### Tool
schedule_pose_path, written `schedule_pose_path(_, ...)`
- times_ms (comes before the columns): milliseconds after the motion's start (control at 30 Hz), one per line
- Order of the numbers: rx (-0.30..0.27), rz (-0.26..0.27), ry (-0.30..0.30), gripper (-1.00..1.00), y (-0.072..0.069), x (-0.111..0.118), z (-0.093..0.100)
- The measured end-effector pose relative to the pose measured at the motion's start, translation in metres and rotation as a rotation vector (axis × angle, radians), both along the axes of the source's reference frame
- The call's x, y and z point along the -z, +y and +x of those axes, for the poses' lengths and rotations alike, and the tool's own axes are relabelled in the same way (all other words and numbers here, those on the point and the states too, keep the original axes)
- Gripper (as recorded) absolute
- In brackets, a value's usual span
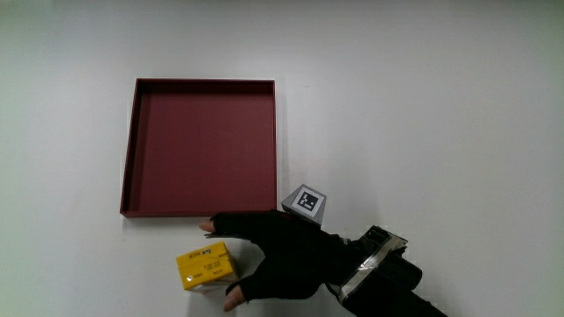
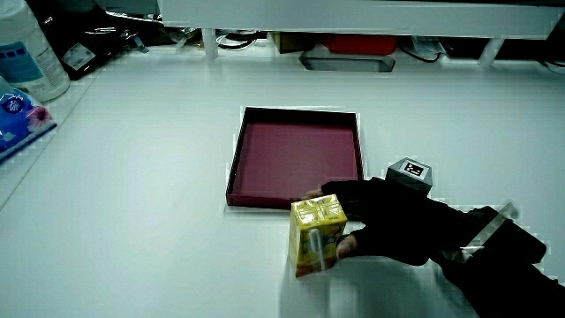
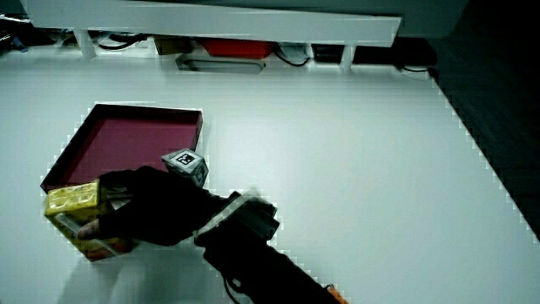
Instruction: Pick ice redtea
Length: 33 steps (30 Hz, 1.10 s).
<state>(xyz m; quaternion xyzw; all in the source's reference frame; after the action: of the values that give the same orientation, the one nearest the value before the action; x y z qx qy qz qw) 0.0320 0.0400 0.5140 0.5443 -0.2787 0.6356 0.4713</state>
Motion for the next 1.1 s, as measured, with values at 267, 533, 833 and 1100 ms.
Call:
schedule_pose_path(267,-0.080,0.013,-0.028,0.60,0.000,-0.002,0.001)
schedule_pose_path(533,-0.107,0.024,-0.038,0.87,0.002,0.000,0.001)
schedule_pose_path(833,-0.151,0.059,-0.068,1.00,0.002,0.005,0.003)
schedule_pose_path(1100,-0.225,0.064,-0.113,1.00,-0.016,0.028,0.008)
